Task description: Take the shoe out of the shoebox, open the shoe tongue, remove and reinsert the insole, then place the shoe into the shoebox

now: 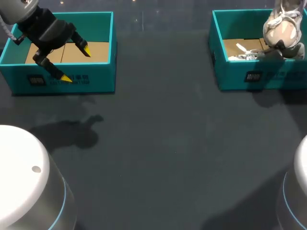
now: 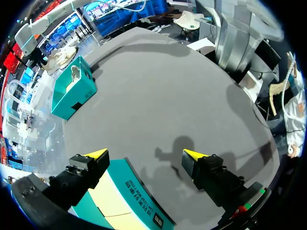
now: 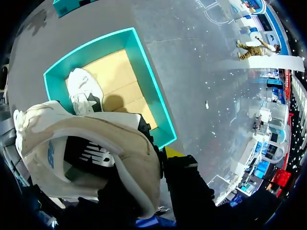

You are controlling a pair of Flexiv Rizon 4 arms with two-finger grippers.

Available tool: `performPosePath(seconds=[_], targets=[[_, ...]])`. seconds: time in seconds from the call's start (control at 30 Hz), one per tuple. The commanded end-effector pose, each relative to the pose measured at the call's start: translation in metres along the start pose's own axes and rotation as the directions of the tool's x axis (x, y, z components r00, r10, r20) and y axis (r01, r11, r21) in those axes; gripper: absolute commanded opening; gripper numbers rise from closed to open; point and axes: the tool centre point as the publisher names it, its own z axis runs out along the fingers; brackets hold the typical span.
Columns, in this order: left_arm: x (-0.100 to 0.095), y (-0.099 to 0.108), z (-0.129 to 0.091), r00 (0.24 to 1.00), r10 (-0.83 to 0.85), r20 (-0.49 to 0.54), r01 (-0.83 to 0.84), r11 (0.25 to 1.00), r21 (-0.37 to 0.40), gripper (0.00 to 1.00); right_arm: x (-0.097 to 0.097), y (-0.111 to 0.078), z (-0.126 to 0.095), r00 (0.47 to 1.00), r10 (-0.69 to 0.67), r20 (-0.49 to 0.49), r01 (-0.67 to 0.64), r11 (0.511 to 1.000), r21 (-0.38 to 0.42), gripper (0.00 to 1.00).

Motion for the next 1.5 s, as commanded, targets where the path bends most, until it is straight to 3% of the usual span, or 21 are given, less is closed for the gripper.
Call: performPosePath(seconds=[0.03,0.4,0.43,0.63,0.8,1.2,1.37,1.5], targets=[[0.0,0.0,0.0,1.0,0.001,-0.002,-0.001,1.0,-0.002,1.0,0.011,-0.008,-0.005,0.955,0.297,0.006,-0.297,0.953,0.062,0.0],[0.0,0.0,0.0,1.0,0.001,-0.002,-0.001,1.0,-0.002,1.0,0.011,-0.008,-0.005,0.955,0.297,0.006,-0.297,0.953,0.062,0.0],[0.0,0.0,0.0,1.0,0.001,-0.002,-0.001,1.0,-0.002,1.0,0.01,-0.012,-0.003,0.938,0.346,-0.008,-0.346,0.938,0.028,0.0],[0.0,0.0,0.0,1.0,0.001,-0.002,-0.001,1.0,-0.002,1.0,0.008,-0.033,0.003,0.802,0.591,0.086,-0.596,0.799,0.073,0.0],[0.0,0.0,0.0,1.0,0.001,-0.002,-0.001,1.0,-0.002,1.0,0.014,-0.042,-0.001,0.646,0.73,0.223,-0.762,0.633,0.133,0.0],[0.0,0.0,0.0,1.0,0.001,-0.002,-0.001,1.0,-0.002,1.0,0.014,-0.042,-0.001,0.646,0.73,0.223,-0.762,0.633,0.133,0.0],[0.0,0.0,0.0,1.0,0.001,-0.002,-0.001,1.0,-0.002,1.0,0.017,-0.047,0.015,0.535,0.82,0.206,-0.845,0.52,0.122,0.0],[0.0,0.0,0.0,1.0,0.001,-0.002,-0.001,1.0,-0.002,1.0,0.022,-0.05,0.024,0.481,0.858,0.179,-0.876,0.466,0.121,0.0]])
